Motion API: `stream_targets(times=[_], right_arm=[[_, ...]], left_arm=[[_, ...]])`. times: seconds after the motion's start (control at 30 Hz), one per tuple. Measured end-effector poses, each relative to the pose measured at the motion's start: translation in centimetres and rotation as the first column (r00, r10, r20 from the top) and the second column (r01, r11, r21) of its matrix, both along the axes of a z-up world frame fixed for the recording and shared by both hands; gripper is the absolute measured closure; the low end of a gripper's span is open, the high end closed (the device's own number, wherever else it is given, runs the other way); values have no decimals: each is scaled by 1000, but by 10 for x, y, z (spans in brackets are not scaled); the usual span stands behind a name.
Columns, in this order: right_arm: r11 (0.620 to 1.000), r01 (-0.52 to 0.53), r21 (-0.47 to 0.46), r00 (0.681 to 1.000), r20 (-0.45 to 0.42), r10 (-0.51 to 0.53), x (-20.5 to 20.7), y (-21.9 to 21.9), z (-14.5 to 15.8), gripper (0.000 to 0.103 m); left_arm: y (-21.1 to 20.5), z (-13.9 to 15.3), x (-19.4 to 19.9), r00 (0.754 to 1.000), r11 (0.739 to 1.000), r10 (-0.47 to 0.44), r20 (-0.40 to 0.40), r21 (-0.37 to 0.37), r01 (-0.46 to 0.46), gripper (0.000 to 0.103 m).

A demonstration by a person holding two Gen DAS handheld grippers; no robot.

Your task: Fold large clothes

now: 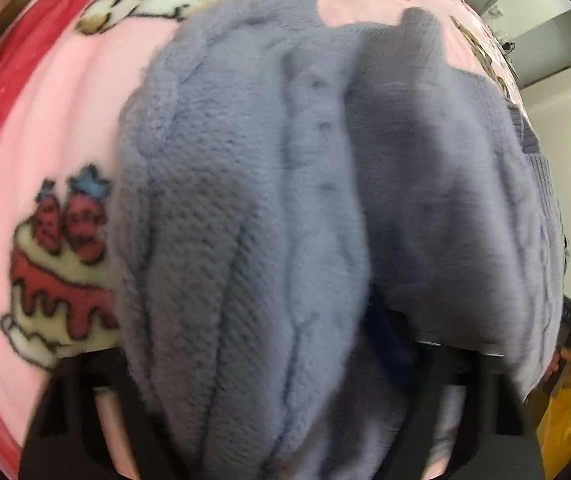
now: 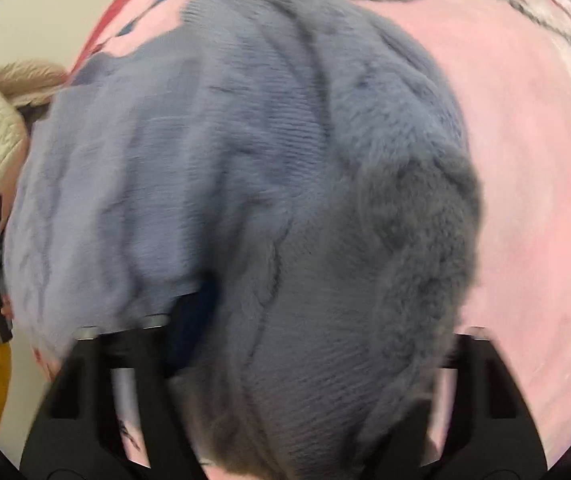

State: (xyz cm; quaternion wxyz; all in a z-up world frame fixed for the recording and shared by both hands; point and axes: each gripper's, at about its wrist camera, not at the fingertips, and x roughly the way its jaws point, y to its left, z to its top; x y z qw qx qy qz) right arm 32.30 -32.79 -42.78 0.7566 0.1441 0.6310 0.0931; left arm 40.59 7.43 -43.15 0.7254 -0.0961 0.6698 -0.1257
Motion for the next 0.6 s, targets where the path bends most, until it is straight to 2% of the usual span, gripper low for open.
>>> stream_targets(times=[0.03, 0.13, 0.2, 0.3, 0.33, 0.43, 0.53, 0.57, 0.6], right_arm=[[1000, -5, -21, 1000, 10, 5, 1, 6, 6, 71], [998, -43, -50, 994, 95, 48, -2, 18, 37, 75], [1000, 6, 5, 989, 148, -7, -5, 7, 66, 75], [1000, -14, -18, 973, 231, 18, -14, -5, 106, 77], [999, -28, -34, 968, 248, 35, -17, -13, 115, 79], [997, -20, -80, 955, 293, 43, -36, -39, 137, 81], [995, 12, -102, 949, 314, 21, -40, -67, 146, 81], [993, 27, -112, 946, 325, 11, -44, -78, 150, 82], [993, 52, -108, 940, 340, -13, -52, -89, 155, 82]], left_arm=[[-8, 7, -1, 1000, 1000, 11, 9, 8, -11, 71], [-23, 26, -4, 998, 998, 9, 69, 55, -13, 77], [-15, 51, -12, 982, 994, 105, 155, -13, -105, 78], [-10, 80, -18, 961, 982, 182, 209, -82, -168, 78], [-13, 91, -23, 951, 979, 196, 240, -109, -175, 78], [-33, 104, -26, 944, 986, 165, 288, -87, -145, 78], [-60, 114, -18, 926, 980, 185, 328, -135, -148, 79], [-47, 122, -26, 919, 978, 190, 346, -148, -147, 79], [-62, 129, -22, 911, 976, 190, 366, -168, -137, 79]])
